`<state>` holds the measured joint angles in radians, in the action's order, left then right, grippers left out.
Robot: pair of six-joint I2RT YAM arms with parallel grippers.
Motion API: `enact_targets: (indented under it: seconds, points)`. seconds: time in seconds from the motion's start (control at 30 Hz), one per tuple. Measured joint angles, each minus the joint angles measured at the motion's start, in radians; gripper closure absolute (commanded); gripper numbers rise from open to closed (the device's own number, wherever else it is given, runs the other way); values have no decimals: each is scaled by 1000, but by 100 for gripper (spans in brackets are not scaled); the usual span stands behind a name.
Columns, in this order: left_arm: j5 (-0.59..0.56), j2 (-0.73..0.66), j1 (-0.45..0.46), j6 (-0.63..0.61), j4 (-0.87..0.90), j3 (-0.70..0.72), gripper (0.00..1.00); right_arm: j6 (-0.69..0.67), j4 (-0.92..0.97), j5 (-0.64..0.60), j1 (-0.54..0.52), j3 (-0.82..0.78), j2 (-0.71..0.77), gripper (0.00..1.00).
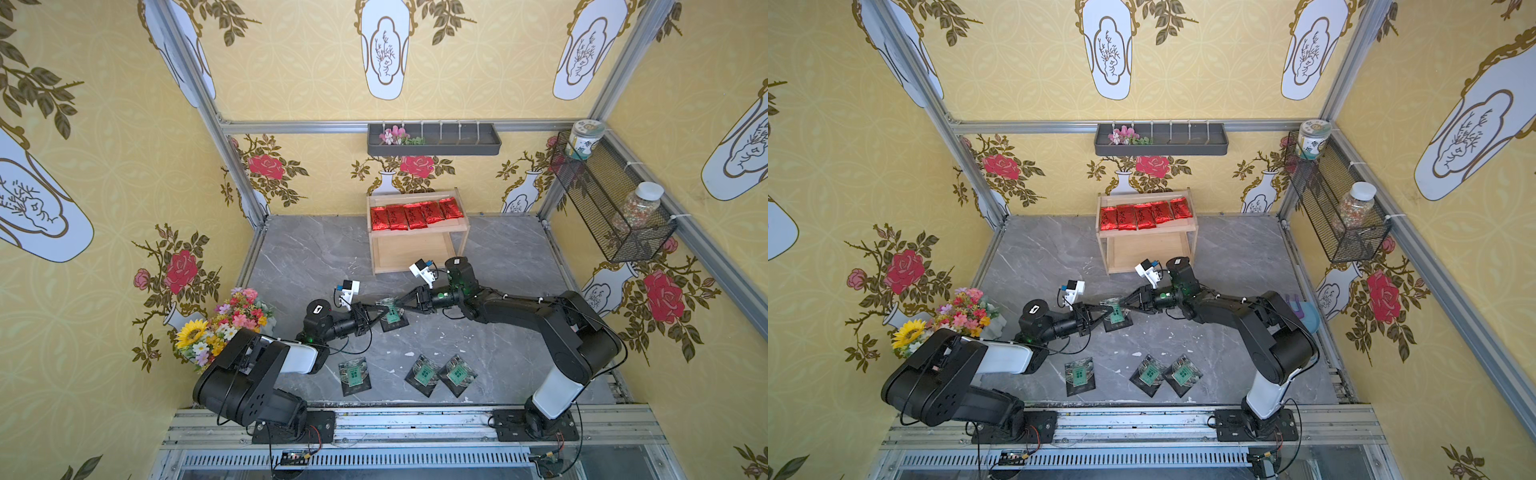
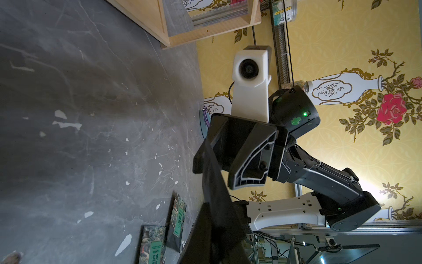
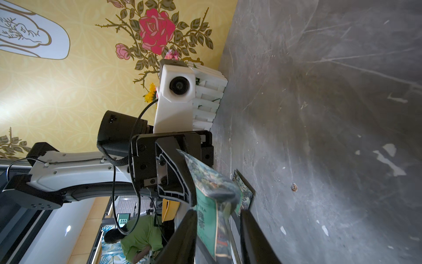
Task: Place the tea bags on the shelf by color
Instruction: Place the tea bag on the shelf.
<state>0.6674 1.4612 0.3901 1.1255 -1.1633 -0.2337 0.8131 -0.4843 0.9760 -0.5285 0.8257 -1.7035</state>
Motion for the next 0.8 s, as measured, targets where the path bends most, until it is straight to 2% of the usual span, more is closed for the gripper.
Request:
enact_targets:
  seconds: [0.17, 0.27, 0.43, 0.67, 0.8]
  points:
    - [-90, 50, 0, 57, -97, 19, 96, 294, -282, -206, -42, -174, 19, 40]
    - [-147, 128, 5, 133, -223, 26, 96, 483, -487, -348, -100, -265, -23, 40]
    - [-206, 173, 37, 194, -340, 2, 95, 702, -781, -497, -174, -300, -153, 39]
    - [-257, 156, 52, 209, -404, 4, 95, 779, -914, -590, -198, -325, -121, 44]
    - [-269, 155, 54, 206, -407, 8, 95, 787, -945, -615, -200, -319, -117, 52]
